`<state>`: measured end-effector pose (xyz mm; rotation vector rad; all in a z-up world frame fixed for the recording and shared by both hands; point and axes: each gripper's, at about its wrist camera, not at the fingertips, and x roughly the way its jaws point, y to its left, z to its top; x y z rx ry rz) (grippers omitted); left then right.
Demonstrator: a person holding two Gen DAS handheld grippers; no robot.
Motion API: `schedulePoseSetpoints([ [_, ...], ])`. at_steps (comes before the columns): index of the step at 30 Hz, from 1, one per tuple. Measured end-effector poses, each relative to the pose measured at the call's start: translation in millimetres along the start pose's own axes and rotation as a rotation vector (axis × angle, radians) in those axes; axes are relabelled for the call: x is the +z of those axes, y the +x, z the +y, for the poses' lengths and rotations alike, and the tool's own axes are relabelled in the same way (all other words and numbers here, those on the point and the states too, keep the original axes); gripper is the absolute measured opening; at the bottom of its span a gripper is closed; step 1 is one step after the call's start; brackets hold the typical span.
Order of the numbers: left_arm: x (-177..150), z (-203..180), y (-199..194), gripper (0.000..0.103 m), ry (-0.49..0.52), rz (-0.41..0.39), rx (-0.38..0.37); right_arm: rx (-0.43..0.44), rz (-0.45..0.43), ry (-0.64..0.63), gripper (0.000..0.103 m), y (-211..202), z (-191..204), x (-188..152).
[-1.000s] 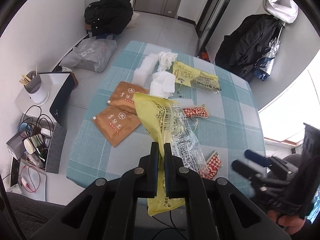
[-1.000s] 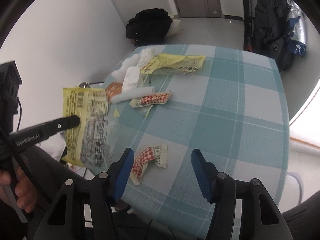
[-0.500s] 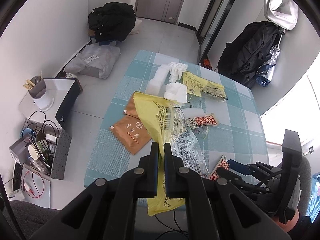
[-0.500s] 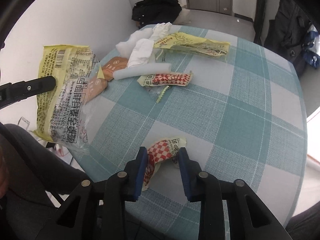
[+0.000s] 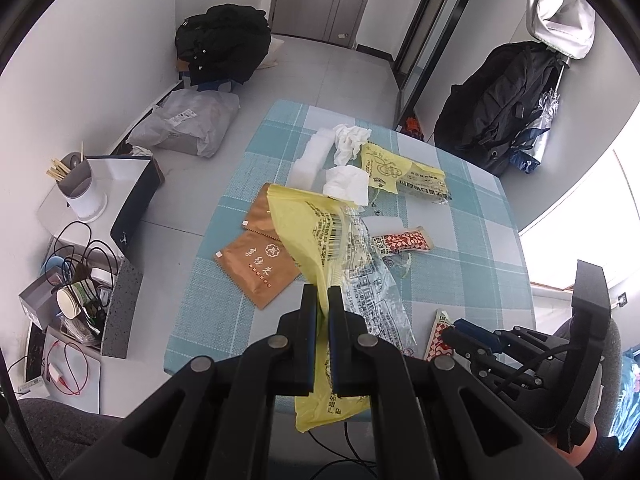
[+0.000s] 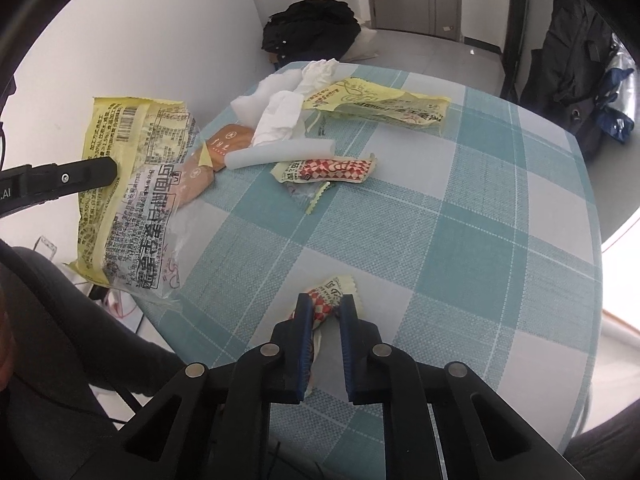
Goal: Collect trash
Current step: 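Lift the yellow bag with the left gripper while the right gripper grasps the red-checked wrapper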
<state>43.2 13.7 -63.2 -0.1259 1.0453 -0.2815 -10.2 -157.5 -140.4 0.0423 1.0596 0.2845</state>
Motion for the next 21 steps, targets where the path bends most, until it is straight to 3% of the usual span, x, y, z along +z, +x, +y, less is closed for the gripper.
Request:
schedulePoseSetpoints([
  [10,-2.1,-3.9,-0.8,0.002,-0.005,0.011,0.01,0.013,-0.045,0.087,0.009,-9.4,-20.5,7.7],
  [21,8.0,-24.6,-12.8,0.002,0.039,-0.023,0.001,0.032,-0.172,0.133,0.007,-50.5,-38.8,17.6],
])
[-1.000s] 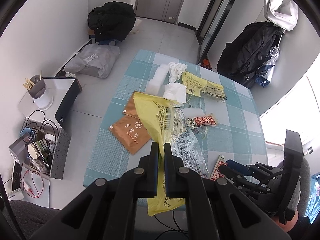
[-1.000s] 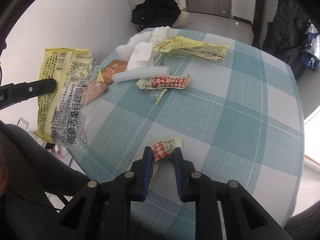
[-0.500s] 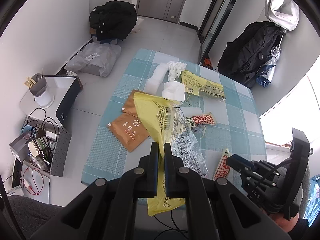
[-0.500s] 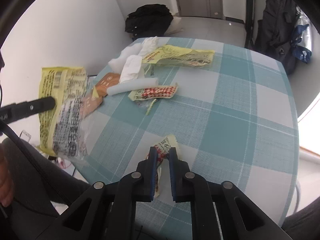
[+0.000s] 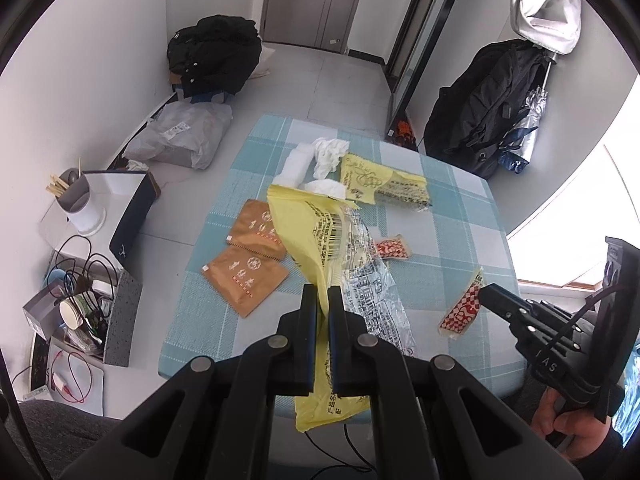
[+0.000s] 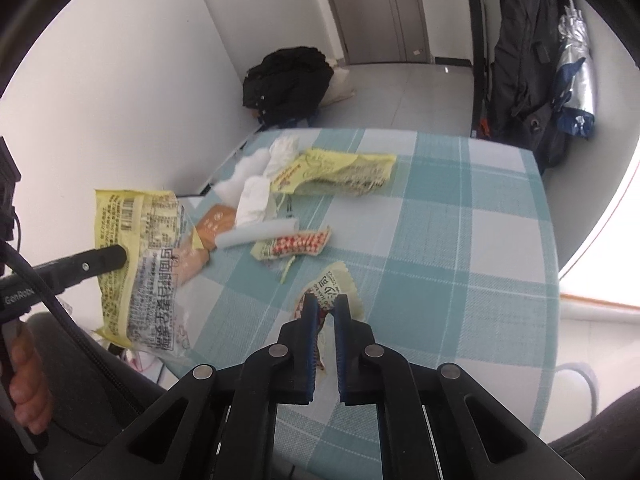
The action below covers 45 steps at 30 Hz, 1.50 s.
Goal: Collect trash
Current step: 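Lift the yellow bag with the left gripper while the right gripper grasps the red-checked wrapper, then carry both wrappers to the white bin and open both grippers over it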
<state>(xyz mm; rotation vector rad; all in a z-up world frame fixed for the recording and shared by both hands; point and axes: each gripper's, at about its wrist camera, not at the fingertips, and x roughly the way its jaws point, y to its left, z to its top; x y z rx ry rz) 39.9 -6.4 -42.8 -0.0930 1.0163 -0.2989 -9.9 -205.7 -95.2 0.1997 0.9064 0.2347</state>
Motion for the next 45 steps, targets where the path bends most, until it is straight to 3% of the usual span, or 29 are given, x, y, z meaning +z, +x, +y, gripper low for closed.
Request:
schedulePoseSetpoints([
  [14,31.2,-82.8,-9.6,0.002,0.155,-0.046,-0.055,0.004,-0.248,0.08,0.005,-100.2,-50.7,38.9],
  [22,48.0,-155.5,-0.6,0.002,0.269,-0.051,-0.129,-0.098,-0.377,0.166,0.005,-179.3,-116.6,48.8],
  [28,52.3,-218.2,17.9,0.002,0.379,-0.041,-0.191,-0.228,-0.436,0.27,0.005,-232.9,-185.3,29.8],
  [30,52.8,-235.4,24.8,0.002,0.414,-0.056,-0.206,-0.271,-0.44,0.335,0.005,-245.0,-213.0,17.6],
  [35,45.2,-274.0,56.6,0.002,0.489,0.013,-0.223,-0.365,-0.408,0.424,0.005,-249.0,-257.7,-19.6],
  [45,4.5,-339.9,128.0,0.002,0.643,0.173,-0.232,-0.409,-0.238,0.608,0.005,-183.5,-326.4,-99.8],
])
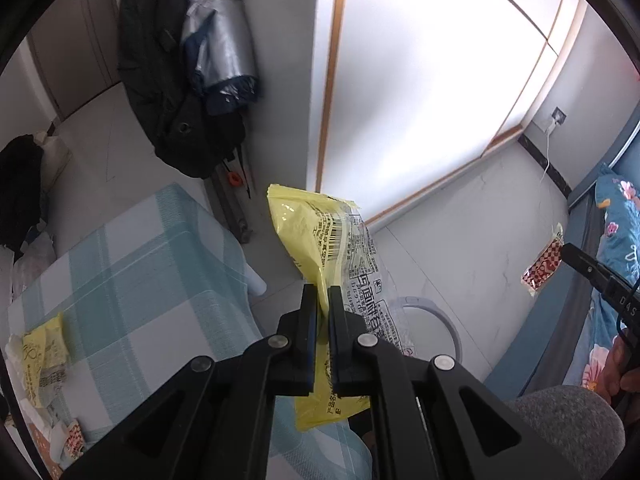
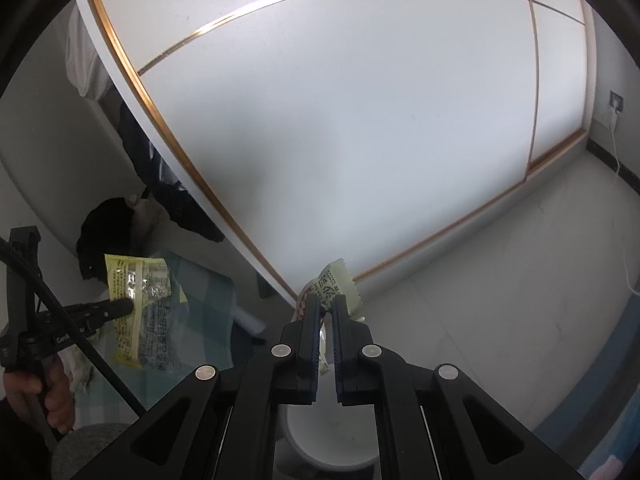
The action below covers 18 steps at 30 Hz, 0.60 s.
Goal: Collect trash
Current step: 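Carry both wrappers to the white bin and open both grippers over it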
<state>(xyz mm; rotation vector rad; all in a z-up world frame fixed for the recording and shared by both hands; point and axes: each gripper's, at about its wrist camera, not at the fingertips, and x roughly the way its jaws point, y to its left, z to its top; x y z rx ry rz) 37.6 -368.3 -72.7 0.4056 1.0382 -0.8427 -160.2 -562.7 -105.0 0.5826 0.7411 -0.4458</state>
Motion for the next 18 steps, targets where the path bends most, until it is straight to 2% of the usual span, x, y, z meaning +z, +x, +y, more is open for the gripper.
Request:
schedulePoseSetpoints([
  [11,-1.8,-59.7,83.0,0.002,0.156,0.191,-0.022,-0.024,0.209,0.12,0.0,82.4,-55.8,-77.8],
  [16,-7.9,-81.9,122.2,0.002,0.227,0.323,-0.045,0.064,0.299,0.18,0.0,118.9,-65.5,-98.9],
  [18,-14.2,-93.8,142.7,0.002,0.264,0.42,-0.07,0.085,0.323,0.219,0.0,124.0,-72.3,-106.7],
])
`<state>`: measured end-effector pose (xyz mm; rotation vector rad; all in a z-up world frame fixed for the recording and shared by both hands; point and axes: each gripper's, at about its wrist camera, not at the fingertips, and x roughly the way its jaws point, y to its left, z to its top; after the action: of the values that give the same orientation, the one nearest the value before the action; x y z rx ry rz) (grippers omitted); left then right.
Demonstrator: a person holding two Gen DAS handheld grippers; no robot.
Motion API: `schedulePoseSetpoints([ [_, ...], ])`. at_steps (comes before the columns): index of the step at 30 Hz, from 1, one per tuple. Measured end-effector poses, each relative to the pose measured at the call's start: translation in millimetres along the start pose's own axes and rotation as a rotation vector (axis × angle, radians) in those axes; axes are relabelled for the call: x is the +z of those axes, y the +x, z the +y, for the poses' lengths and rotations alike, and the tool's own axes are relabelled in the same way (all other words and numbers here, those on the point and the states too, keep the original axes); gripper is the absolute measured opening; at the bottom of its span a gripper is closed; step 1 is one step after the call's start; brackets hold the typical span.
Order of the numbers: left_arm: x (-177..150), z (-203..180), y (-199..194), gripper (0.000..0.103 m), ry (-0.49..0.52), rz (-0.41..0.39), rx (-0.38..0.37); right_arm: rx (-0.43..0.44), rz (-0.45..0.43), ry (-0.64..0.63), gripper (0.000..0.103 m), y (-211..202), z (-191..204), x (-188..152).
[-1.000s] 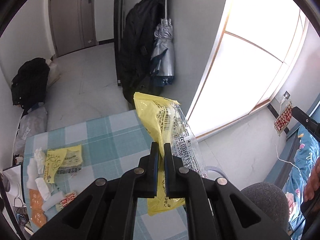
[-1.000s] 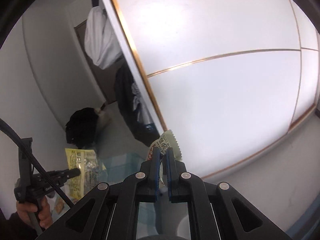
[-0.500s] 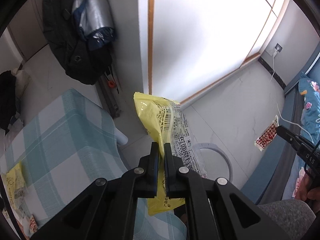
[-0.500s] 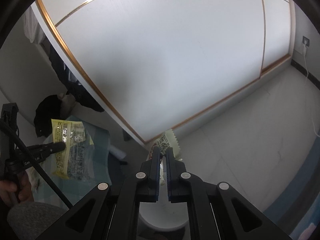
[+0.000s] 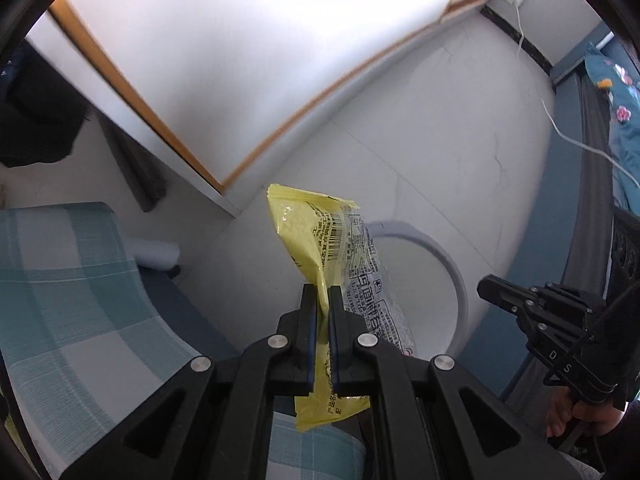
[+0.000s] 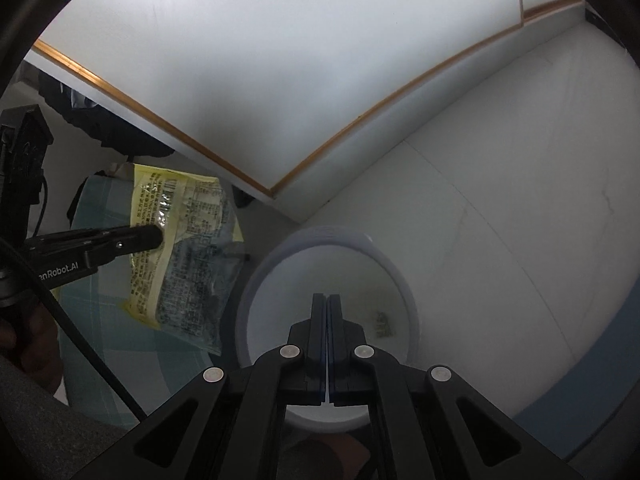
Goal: Collect trash
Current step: 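Carry both wrappers to the white bin and open both grippers over it, then bring both open grippers back from the bin to the table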
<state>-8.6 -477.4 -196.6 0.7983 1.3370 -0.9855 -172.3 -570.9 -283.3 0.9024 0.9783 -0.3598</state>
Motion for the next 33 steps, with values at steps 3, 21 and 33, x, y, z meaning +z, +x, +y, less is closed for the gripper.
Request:
schedulePoseSetpoints([
  [3,0.8,-6.0,24.8,0.002,0.027,0.087,0.033,-0.038,0.007,-0.006,0.0,2.5,-5.2,-6.5],
  [21,12.6,-5.7,25.1,0.052,0.019,0.121,0.036,-0.056,0.028,0.07,0.031,-3.7,-16.1,6.1],
  [33,-19.4,34.5,-74.8,0.052,-0.175,-0.123,0.059,-0.047,-0.117,-0.005,0.053,-76.1,18.5,31.2],
])
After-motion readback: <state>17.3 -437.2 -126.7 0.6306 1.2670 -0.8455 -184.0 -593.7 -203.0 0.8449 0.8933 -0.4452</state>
